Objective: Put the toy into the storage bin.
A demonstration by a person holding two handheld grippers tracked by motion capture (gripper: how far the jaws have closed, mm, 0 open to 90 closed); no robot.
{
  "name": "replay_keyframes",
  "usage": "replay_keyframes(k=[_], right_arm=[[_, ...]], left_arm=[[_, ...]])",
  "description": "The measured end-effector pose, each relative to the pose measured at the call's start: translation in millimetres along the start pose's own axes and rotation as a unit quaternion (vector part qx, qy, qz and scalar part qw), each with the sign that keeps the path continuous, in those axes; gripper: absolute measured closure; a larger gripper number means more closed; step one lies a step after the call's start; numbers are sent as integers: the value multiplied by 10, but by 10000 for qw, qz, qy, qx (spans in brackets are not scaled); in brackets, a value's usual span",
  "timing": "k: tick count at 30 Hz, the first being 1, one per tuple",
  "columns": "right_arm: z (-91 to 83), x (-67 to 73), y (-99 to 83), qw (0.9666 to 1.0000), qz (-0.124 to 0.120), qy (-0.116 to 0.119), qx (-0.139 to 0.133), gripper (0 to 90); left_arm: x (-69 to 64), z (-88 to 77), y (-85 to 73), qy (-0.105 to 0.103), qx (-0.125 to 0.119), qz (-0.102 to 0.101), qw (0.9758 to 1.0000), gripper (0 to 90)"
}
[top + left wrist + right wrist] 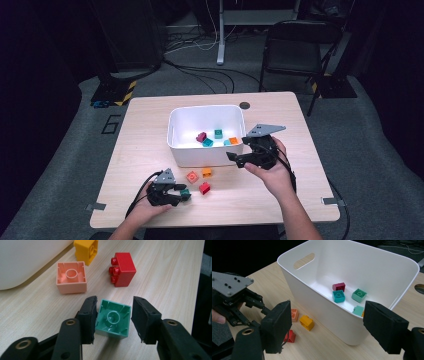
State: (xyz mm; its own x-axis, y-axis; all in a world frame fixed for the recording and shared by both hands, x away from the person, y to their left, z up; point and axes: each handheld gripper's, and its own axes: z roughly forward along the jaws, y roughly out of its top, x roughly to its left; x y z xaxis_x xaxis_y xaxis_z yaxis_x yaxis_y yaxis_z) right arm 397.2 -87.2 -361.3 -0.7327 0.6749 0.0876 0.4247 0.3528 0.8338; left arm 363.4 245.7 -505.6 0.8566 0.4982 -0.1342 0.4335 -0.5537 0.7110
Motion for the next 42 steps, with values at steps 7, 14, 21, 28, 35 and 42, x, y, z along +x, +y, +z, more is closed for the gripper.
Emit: replay_keyframes(k=[7,14,21,28,35,42], right_arm=[[-10,1,0,10000,15,-7,-16,223],[-25,-6,1,10000,22,-19,-40,223],[-32,-20,-2,10000,49,-32,-36,223],[-60,-64,-14,9999,78,-46,-71,223],[-107,-74,-5,9999,95,-50,-136,226],[-118,-86,-8,9998,97,-56,-152,225]], left_arm=[[2,3,9,93,75,16,9999,579],[16,-72,63,184,4,-52,9998,586],[32,-219,191,230,-109,-250,9994,585],[38,-353,425,275,-113,-261,9992,585],[30,-516,722,218,-143,-256,9993,586],[57,-653,956,270,-186,-247,9992,585]])
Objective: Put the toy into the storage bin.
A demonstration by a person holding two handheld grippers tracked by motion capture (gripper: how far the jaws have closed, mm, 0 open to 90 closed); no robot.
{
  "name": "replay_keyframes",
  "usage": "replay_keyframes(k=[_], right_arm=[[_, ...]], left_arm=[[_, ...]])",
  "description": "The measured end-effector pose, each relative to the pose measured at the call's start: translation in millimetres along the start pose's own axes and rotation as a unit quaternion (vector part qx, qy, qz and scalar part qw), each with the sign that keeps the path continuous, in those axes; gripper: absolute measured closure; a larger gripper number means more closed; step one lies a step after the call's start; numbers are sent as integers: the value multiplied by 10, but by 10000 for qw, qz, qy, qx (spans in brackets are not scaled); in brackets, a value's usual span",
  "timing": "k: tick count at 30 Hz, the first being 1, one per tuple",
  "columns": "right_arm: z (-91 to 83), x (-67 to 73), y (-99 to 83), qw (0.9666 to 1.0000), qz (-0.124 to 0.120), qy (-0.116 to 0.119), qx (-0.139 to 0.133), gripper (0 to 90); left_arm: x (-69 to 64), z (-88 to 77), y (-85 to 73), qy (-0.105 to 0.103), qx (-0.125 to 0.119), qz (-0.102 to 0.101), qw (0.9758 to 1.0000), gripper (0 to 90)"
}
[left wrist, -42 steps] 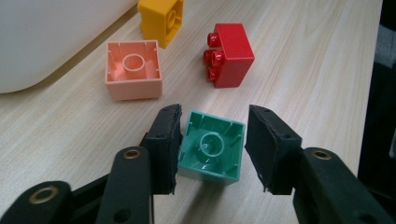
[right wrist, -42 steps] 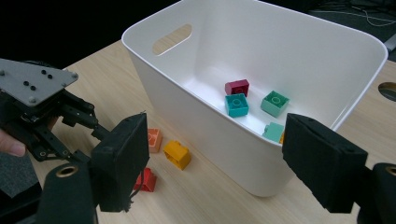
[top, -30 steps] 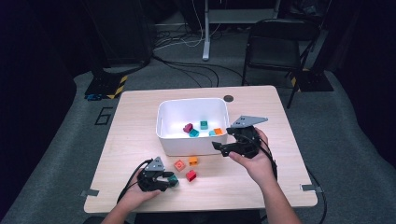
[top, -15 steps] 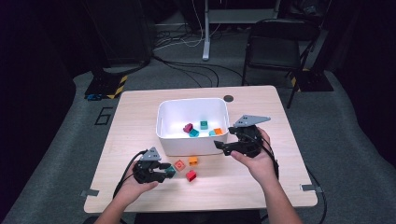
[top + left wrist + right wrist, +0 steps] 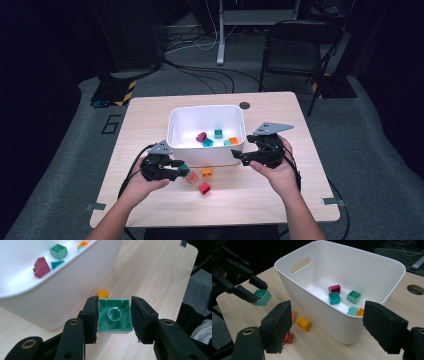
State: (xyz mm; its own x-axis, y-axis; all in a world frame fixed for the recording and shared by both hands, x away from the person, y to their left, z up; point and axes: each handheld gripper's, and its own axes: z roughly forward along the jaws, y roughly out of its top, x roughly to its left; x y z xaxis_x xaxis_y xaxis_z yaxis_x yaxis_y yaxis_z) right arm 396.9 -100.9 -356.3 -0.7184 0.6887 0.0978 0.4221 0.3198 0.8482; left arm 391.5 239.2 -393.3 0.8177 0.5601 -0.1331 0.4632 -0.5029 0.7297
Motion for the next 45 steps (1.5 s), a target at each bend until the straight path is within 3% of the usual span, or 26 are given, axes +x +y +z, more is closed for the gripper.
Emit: replay_keyframes(k=[9,18,26,35,45], right_arm=[[9,7,-4,10000,-3,17,8,226],[13,-2,-10,10000,32,16,10,228],[22,-10,-17,10000,42,6,14,228],[29,-11,-20,10000,40,12,29,229],[36,3,-22,10000,36,22,41,229]], left_arm=[[58,-106,360,141,-28,186,9997,586],[156,-134,582,112,-80,147,9998,586],[320,-115,818,139,-82,116,9998,586],[473,38,1056,89,-127,163,9997,586],[570,283,1196,55,-167,155,9997,586]])
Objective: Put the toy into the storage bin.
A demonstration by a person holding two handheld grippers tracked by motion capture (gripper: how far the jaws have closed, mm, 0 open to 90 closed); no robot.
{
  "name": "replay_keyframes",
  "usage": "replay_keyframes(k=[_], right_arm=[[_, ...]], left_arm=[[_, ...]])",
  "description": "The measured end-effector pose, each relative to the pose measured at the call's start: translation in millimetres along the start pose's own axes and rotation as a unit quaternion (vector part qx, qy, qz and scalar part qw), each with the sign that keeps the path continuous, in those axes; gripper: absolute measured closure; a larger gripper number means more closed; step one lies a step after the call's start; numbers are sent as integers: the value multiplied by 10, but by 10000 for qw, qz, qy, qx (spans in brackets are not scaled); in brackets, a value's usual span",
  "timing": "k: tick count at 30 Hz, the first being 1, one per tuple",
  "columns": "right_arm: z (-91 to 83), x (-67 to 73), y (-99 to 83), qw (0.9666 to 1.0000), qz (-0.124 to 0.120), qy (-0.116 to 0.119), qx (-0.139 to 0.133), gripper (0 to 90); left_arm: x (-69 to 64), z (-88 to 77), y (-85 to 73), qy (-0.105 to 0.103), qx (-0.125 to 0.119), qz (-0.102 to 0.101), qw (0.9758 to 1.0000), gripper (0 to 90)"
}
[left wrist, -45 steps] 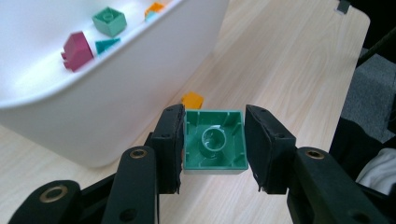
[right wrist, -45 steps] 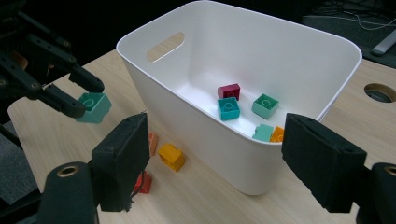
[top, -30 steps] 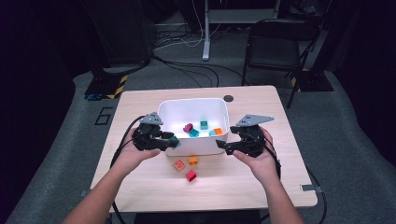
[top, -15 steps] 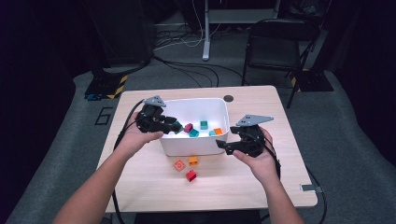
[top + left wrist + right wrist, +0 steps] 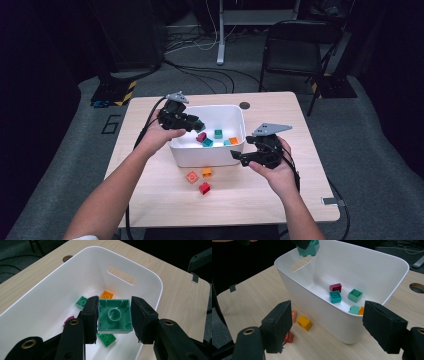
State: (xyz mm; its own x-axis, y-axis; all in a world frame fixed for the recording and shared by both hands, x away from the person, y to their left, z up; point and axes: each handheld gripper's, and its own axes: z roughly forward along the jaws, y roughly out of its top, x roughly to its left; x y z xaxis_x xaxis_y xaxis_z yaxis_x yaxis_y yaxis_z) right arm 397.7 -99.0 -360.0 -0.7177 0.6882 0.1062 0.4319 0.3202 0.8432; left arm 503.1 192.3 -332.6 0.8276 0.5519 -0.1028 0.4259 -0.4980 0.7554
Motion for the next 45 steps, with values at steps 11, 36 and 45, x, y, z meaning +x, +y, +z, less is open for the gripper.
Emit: replay_keyframes(k=[11,36,45], right_arm=[[20,-6,-11,10000,-1,5,34,230],[10,-21,-14,10000,-7,7,20,231],[2,-26,-15,10000,1,-7,-1,232]], left_arm=[[174,310,39,83,17,-128,9999,586],[278,909,31,102,574,-261,9980,583],[221,884,40,153,617,-110,9979,522]])
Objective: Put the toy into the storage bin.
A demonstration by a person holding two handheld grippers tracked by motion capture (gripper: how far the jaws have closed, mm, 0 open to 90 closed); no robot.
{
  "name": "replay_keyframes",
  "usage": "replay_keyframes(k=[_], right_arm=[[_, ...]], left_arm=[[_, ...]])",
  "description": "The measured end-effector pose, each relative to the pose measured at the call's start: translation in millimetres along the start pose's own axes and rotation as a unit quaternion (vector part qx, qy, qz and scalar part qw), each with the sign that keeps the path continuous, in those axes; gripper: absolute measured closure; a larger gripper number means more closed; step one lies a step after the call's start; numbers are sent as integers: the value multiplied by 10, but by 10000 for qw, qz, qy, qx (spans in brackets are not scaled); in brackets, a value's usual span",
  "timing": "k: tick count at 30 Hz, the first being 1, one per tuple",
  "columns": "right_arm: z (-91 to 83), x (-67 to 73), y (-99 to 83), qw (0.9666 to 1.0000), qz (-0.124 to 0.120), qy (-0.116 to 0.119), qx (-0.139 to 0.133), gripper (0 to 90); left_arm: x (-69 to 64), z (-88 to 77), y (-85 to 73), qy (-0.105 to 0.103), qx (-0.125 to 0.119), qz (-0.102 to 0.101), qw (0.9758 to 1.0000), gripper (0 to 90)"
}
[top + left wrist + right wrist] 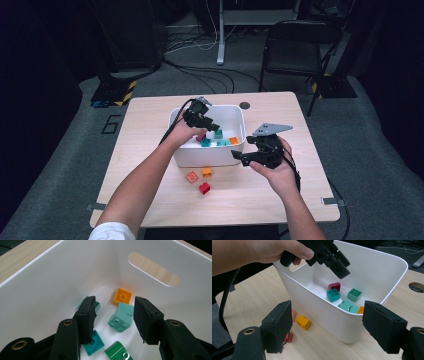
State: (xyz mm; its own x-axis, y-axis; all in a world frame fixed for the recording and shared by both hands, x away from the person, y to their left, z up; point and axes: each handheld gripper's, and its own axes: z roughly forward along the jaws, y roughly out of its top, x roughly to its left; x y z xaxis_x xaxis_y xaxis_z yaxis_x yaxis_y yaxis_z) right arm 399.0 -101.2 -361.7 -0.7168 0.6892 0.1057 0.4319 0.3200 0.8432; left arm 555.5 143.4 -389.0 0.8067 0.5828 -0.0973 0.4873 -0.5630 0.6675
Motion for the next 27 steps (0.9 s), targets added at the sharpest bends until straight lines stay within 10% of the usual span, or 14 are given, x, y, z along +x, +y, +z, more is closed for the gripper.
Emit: replay_keyframes(k=[11,27], right_arm=[[2,8,0,10000,-4,2,14,234],[3,14,-2,10000,-2,-10,11,235]], left_arm=[[-161,-608,-22,-4,-741,91,9972,512],[-408,-1167,-338,156,-749,335,9965,515]])
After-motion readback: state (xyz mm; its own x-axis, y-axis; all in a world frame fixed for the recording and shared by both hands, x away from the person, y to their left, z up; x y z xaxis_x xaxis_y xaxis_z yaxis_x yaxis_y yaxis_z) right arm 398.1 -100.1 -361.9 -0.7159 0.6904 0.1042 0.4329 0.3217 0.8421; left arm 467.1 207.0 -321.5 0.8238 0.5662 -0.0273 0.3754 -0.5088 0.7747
